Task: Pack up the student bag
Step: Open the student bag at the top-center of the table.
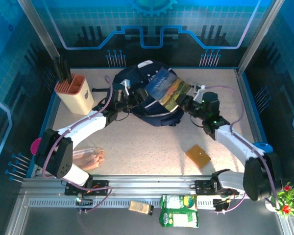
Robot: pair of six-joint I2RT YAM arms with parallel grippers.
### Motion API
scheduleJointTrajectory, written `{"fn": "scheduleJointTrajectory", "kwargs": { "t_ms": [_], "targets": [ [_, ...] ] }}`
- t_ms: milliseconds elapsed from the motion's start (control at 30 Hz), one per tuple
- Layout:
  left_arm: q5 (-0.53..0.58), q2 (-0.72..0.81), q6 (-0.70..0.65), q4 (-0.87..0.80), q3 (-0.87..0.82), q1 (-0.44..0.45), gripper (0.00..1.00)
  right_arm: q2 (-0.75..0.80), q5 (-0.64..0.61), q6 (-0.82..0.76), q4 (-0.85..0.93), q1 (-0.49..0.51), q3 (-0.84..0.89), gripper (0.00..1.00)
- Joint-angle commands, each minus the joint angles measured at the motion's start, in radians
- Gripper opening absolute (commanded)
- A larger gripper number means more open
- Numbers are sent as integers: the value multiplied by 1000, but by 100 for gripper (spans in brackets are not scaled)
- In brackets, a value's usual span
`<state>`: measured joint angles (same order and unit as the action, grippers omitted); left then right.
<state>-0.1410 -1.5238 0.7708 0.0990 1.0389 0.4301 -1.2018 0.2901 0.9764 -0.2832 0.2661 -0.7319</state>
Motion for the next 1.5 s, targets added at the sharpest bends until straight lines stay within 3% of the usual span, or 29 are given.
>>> {"fn": "scheduleJointTrajectory", "kwargs": {
  "t_ms": [0,333,633,1000,1267,1467],
  "targets": [
    [51,-43,-241,-271,106,35,73,120,-106,-182,199,-50,-6,6],
    [162,-271,-620,-542,441,169,75,337,-341,-289,509,-139,-27,6],
    [254,-578,-824,-807,840,233,68,389,-354,-282,586,-185,-23,7],
    [416,-854,-874,-1001,1199,278,61,397,-341,-269,596,-204,-17,7],
    [512,-953,-879,-1052,1290,282,56,390,-331,-259,589,-207,-12,7],
    [562,-964,-863,-1042,1290,283,44,384,-324,-252,582,-209,-5,7]
  ]
}}
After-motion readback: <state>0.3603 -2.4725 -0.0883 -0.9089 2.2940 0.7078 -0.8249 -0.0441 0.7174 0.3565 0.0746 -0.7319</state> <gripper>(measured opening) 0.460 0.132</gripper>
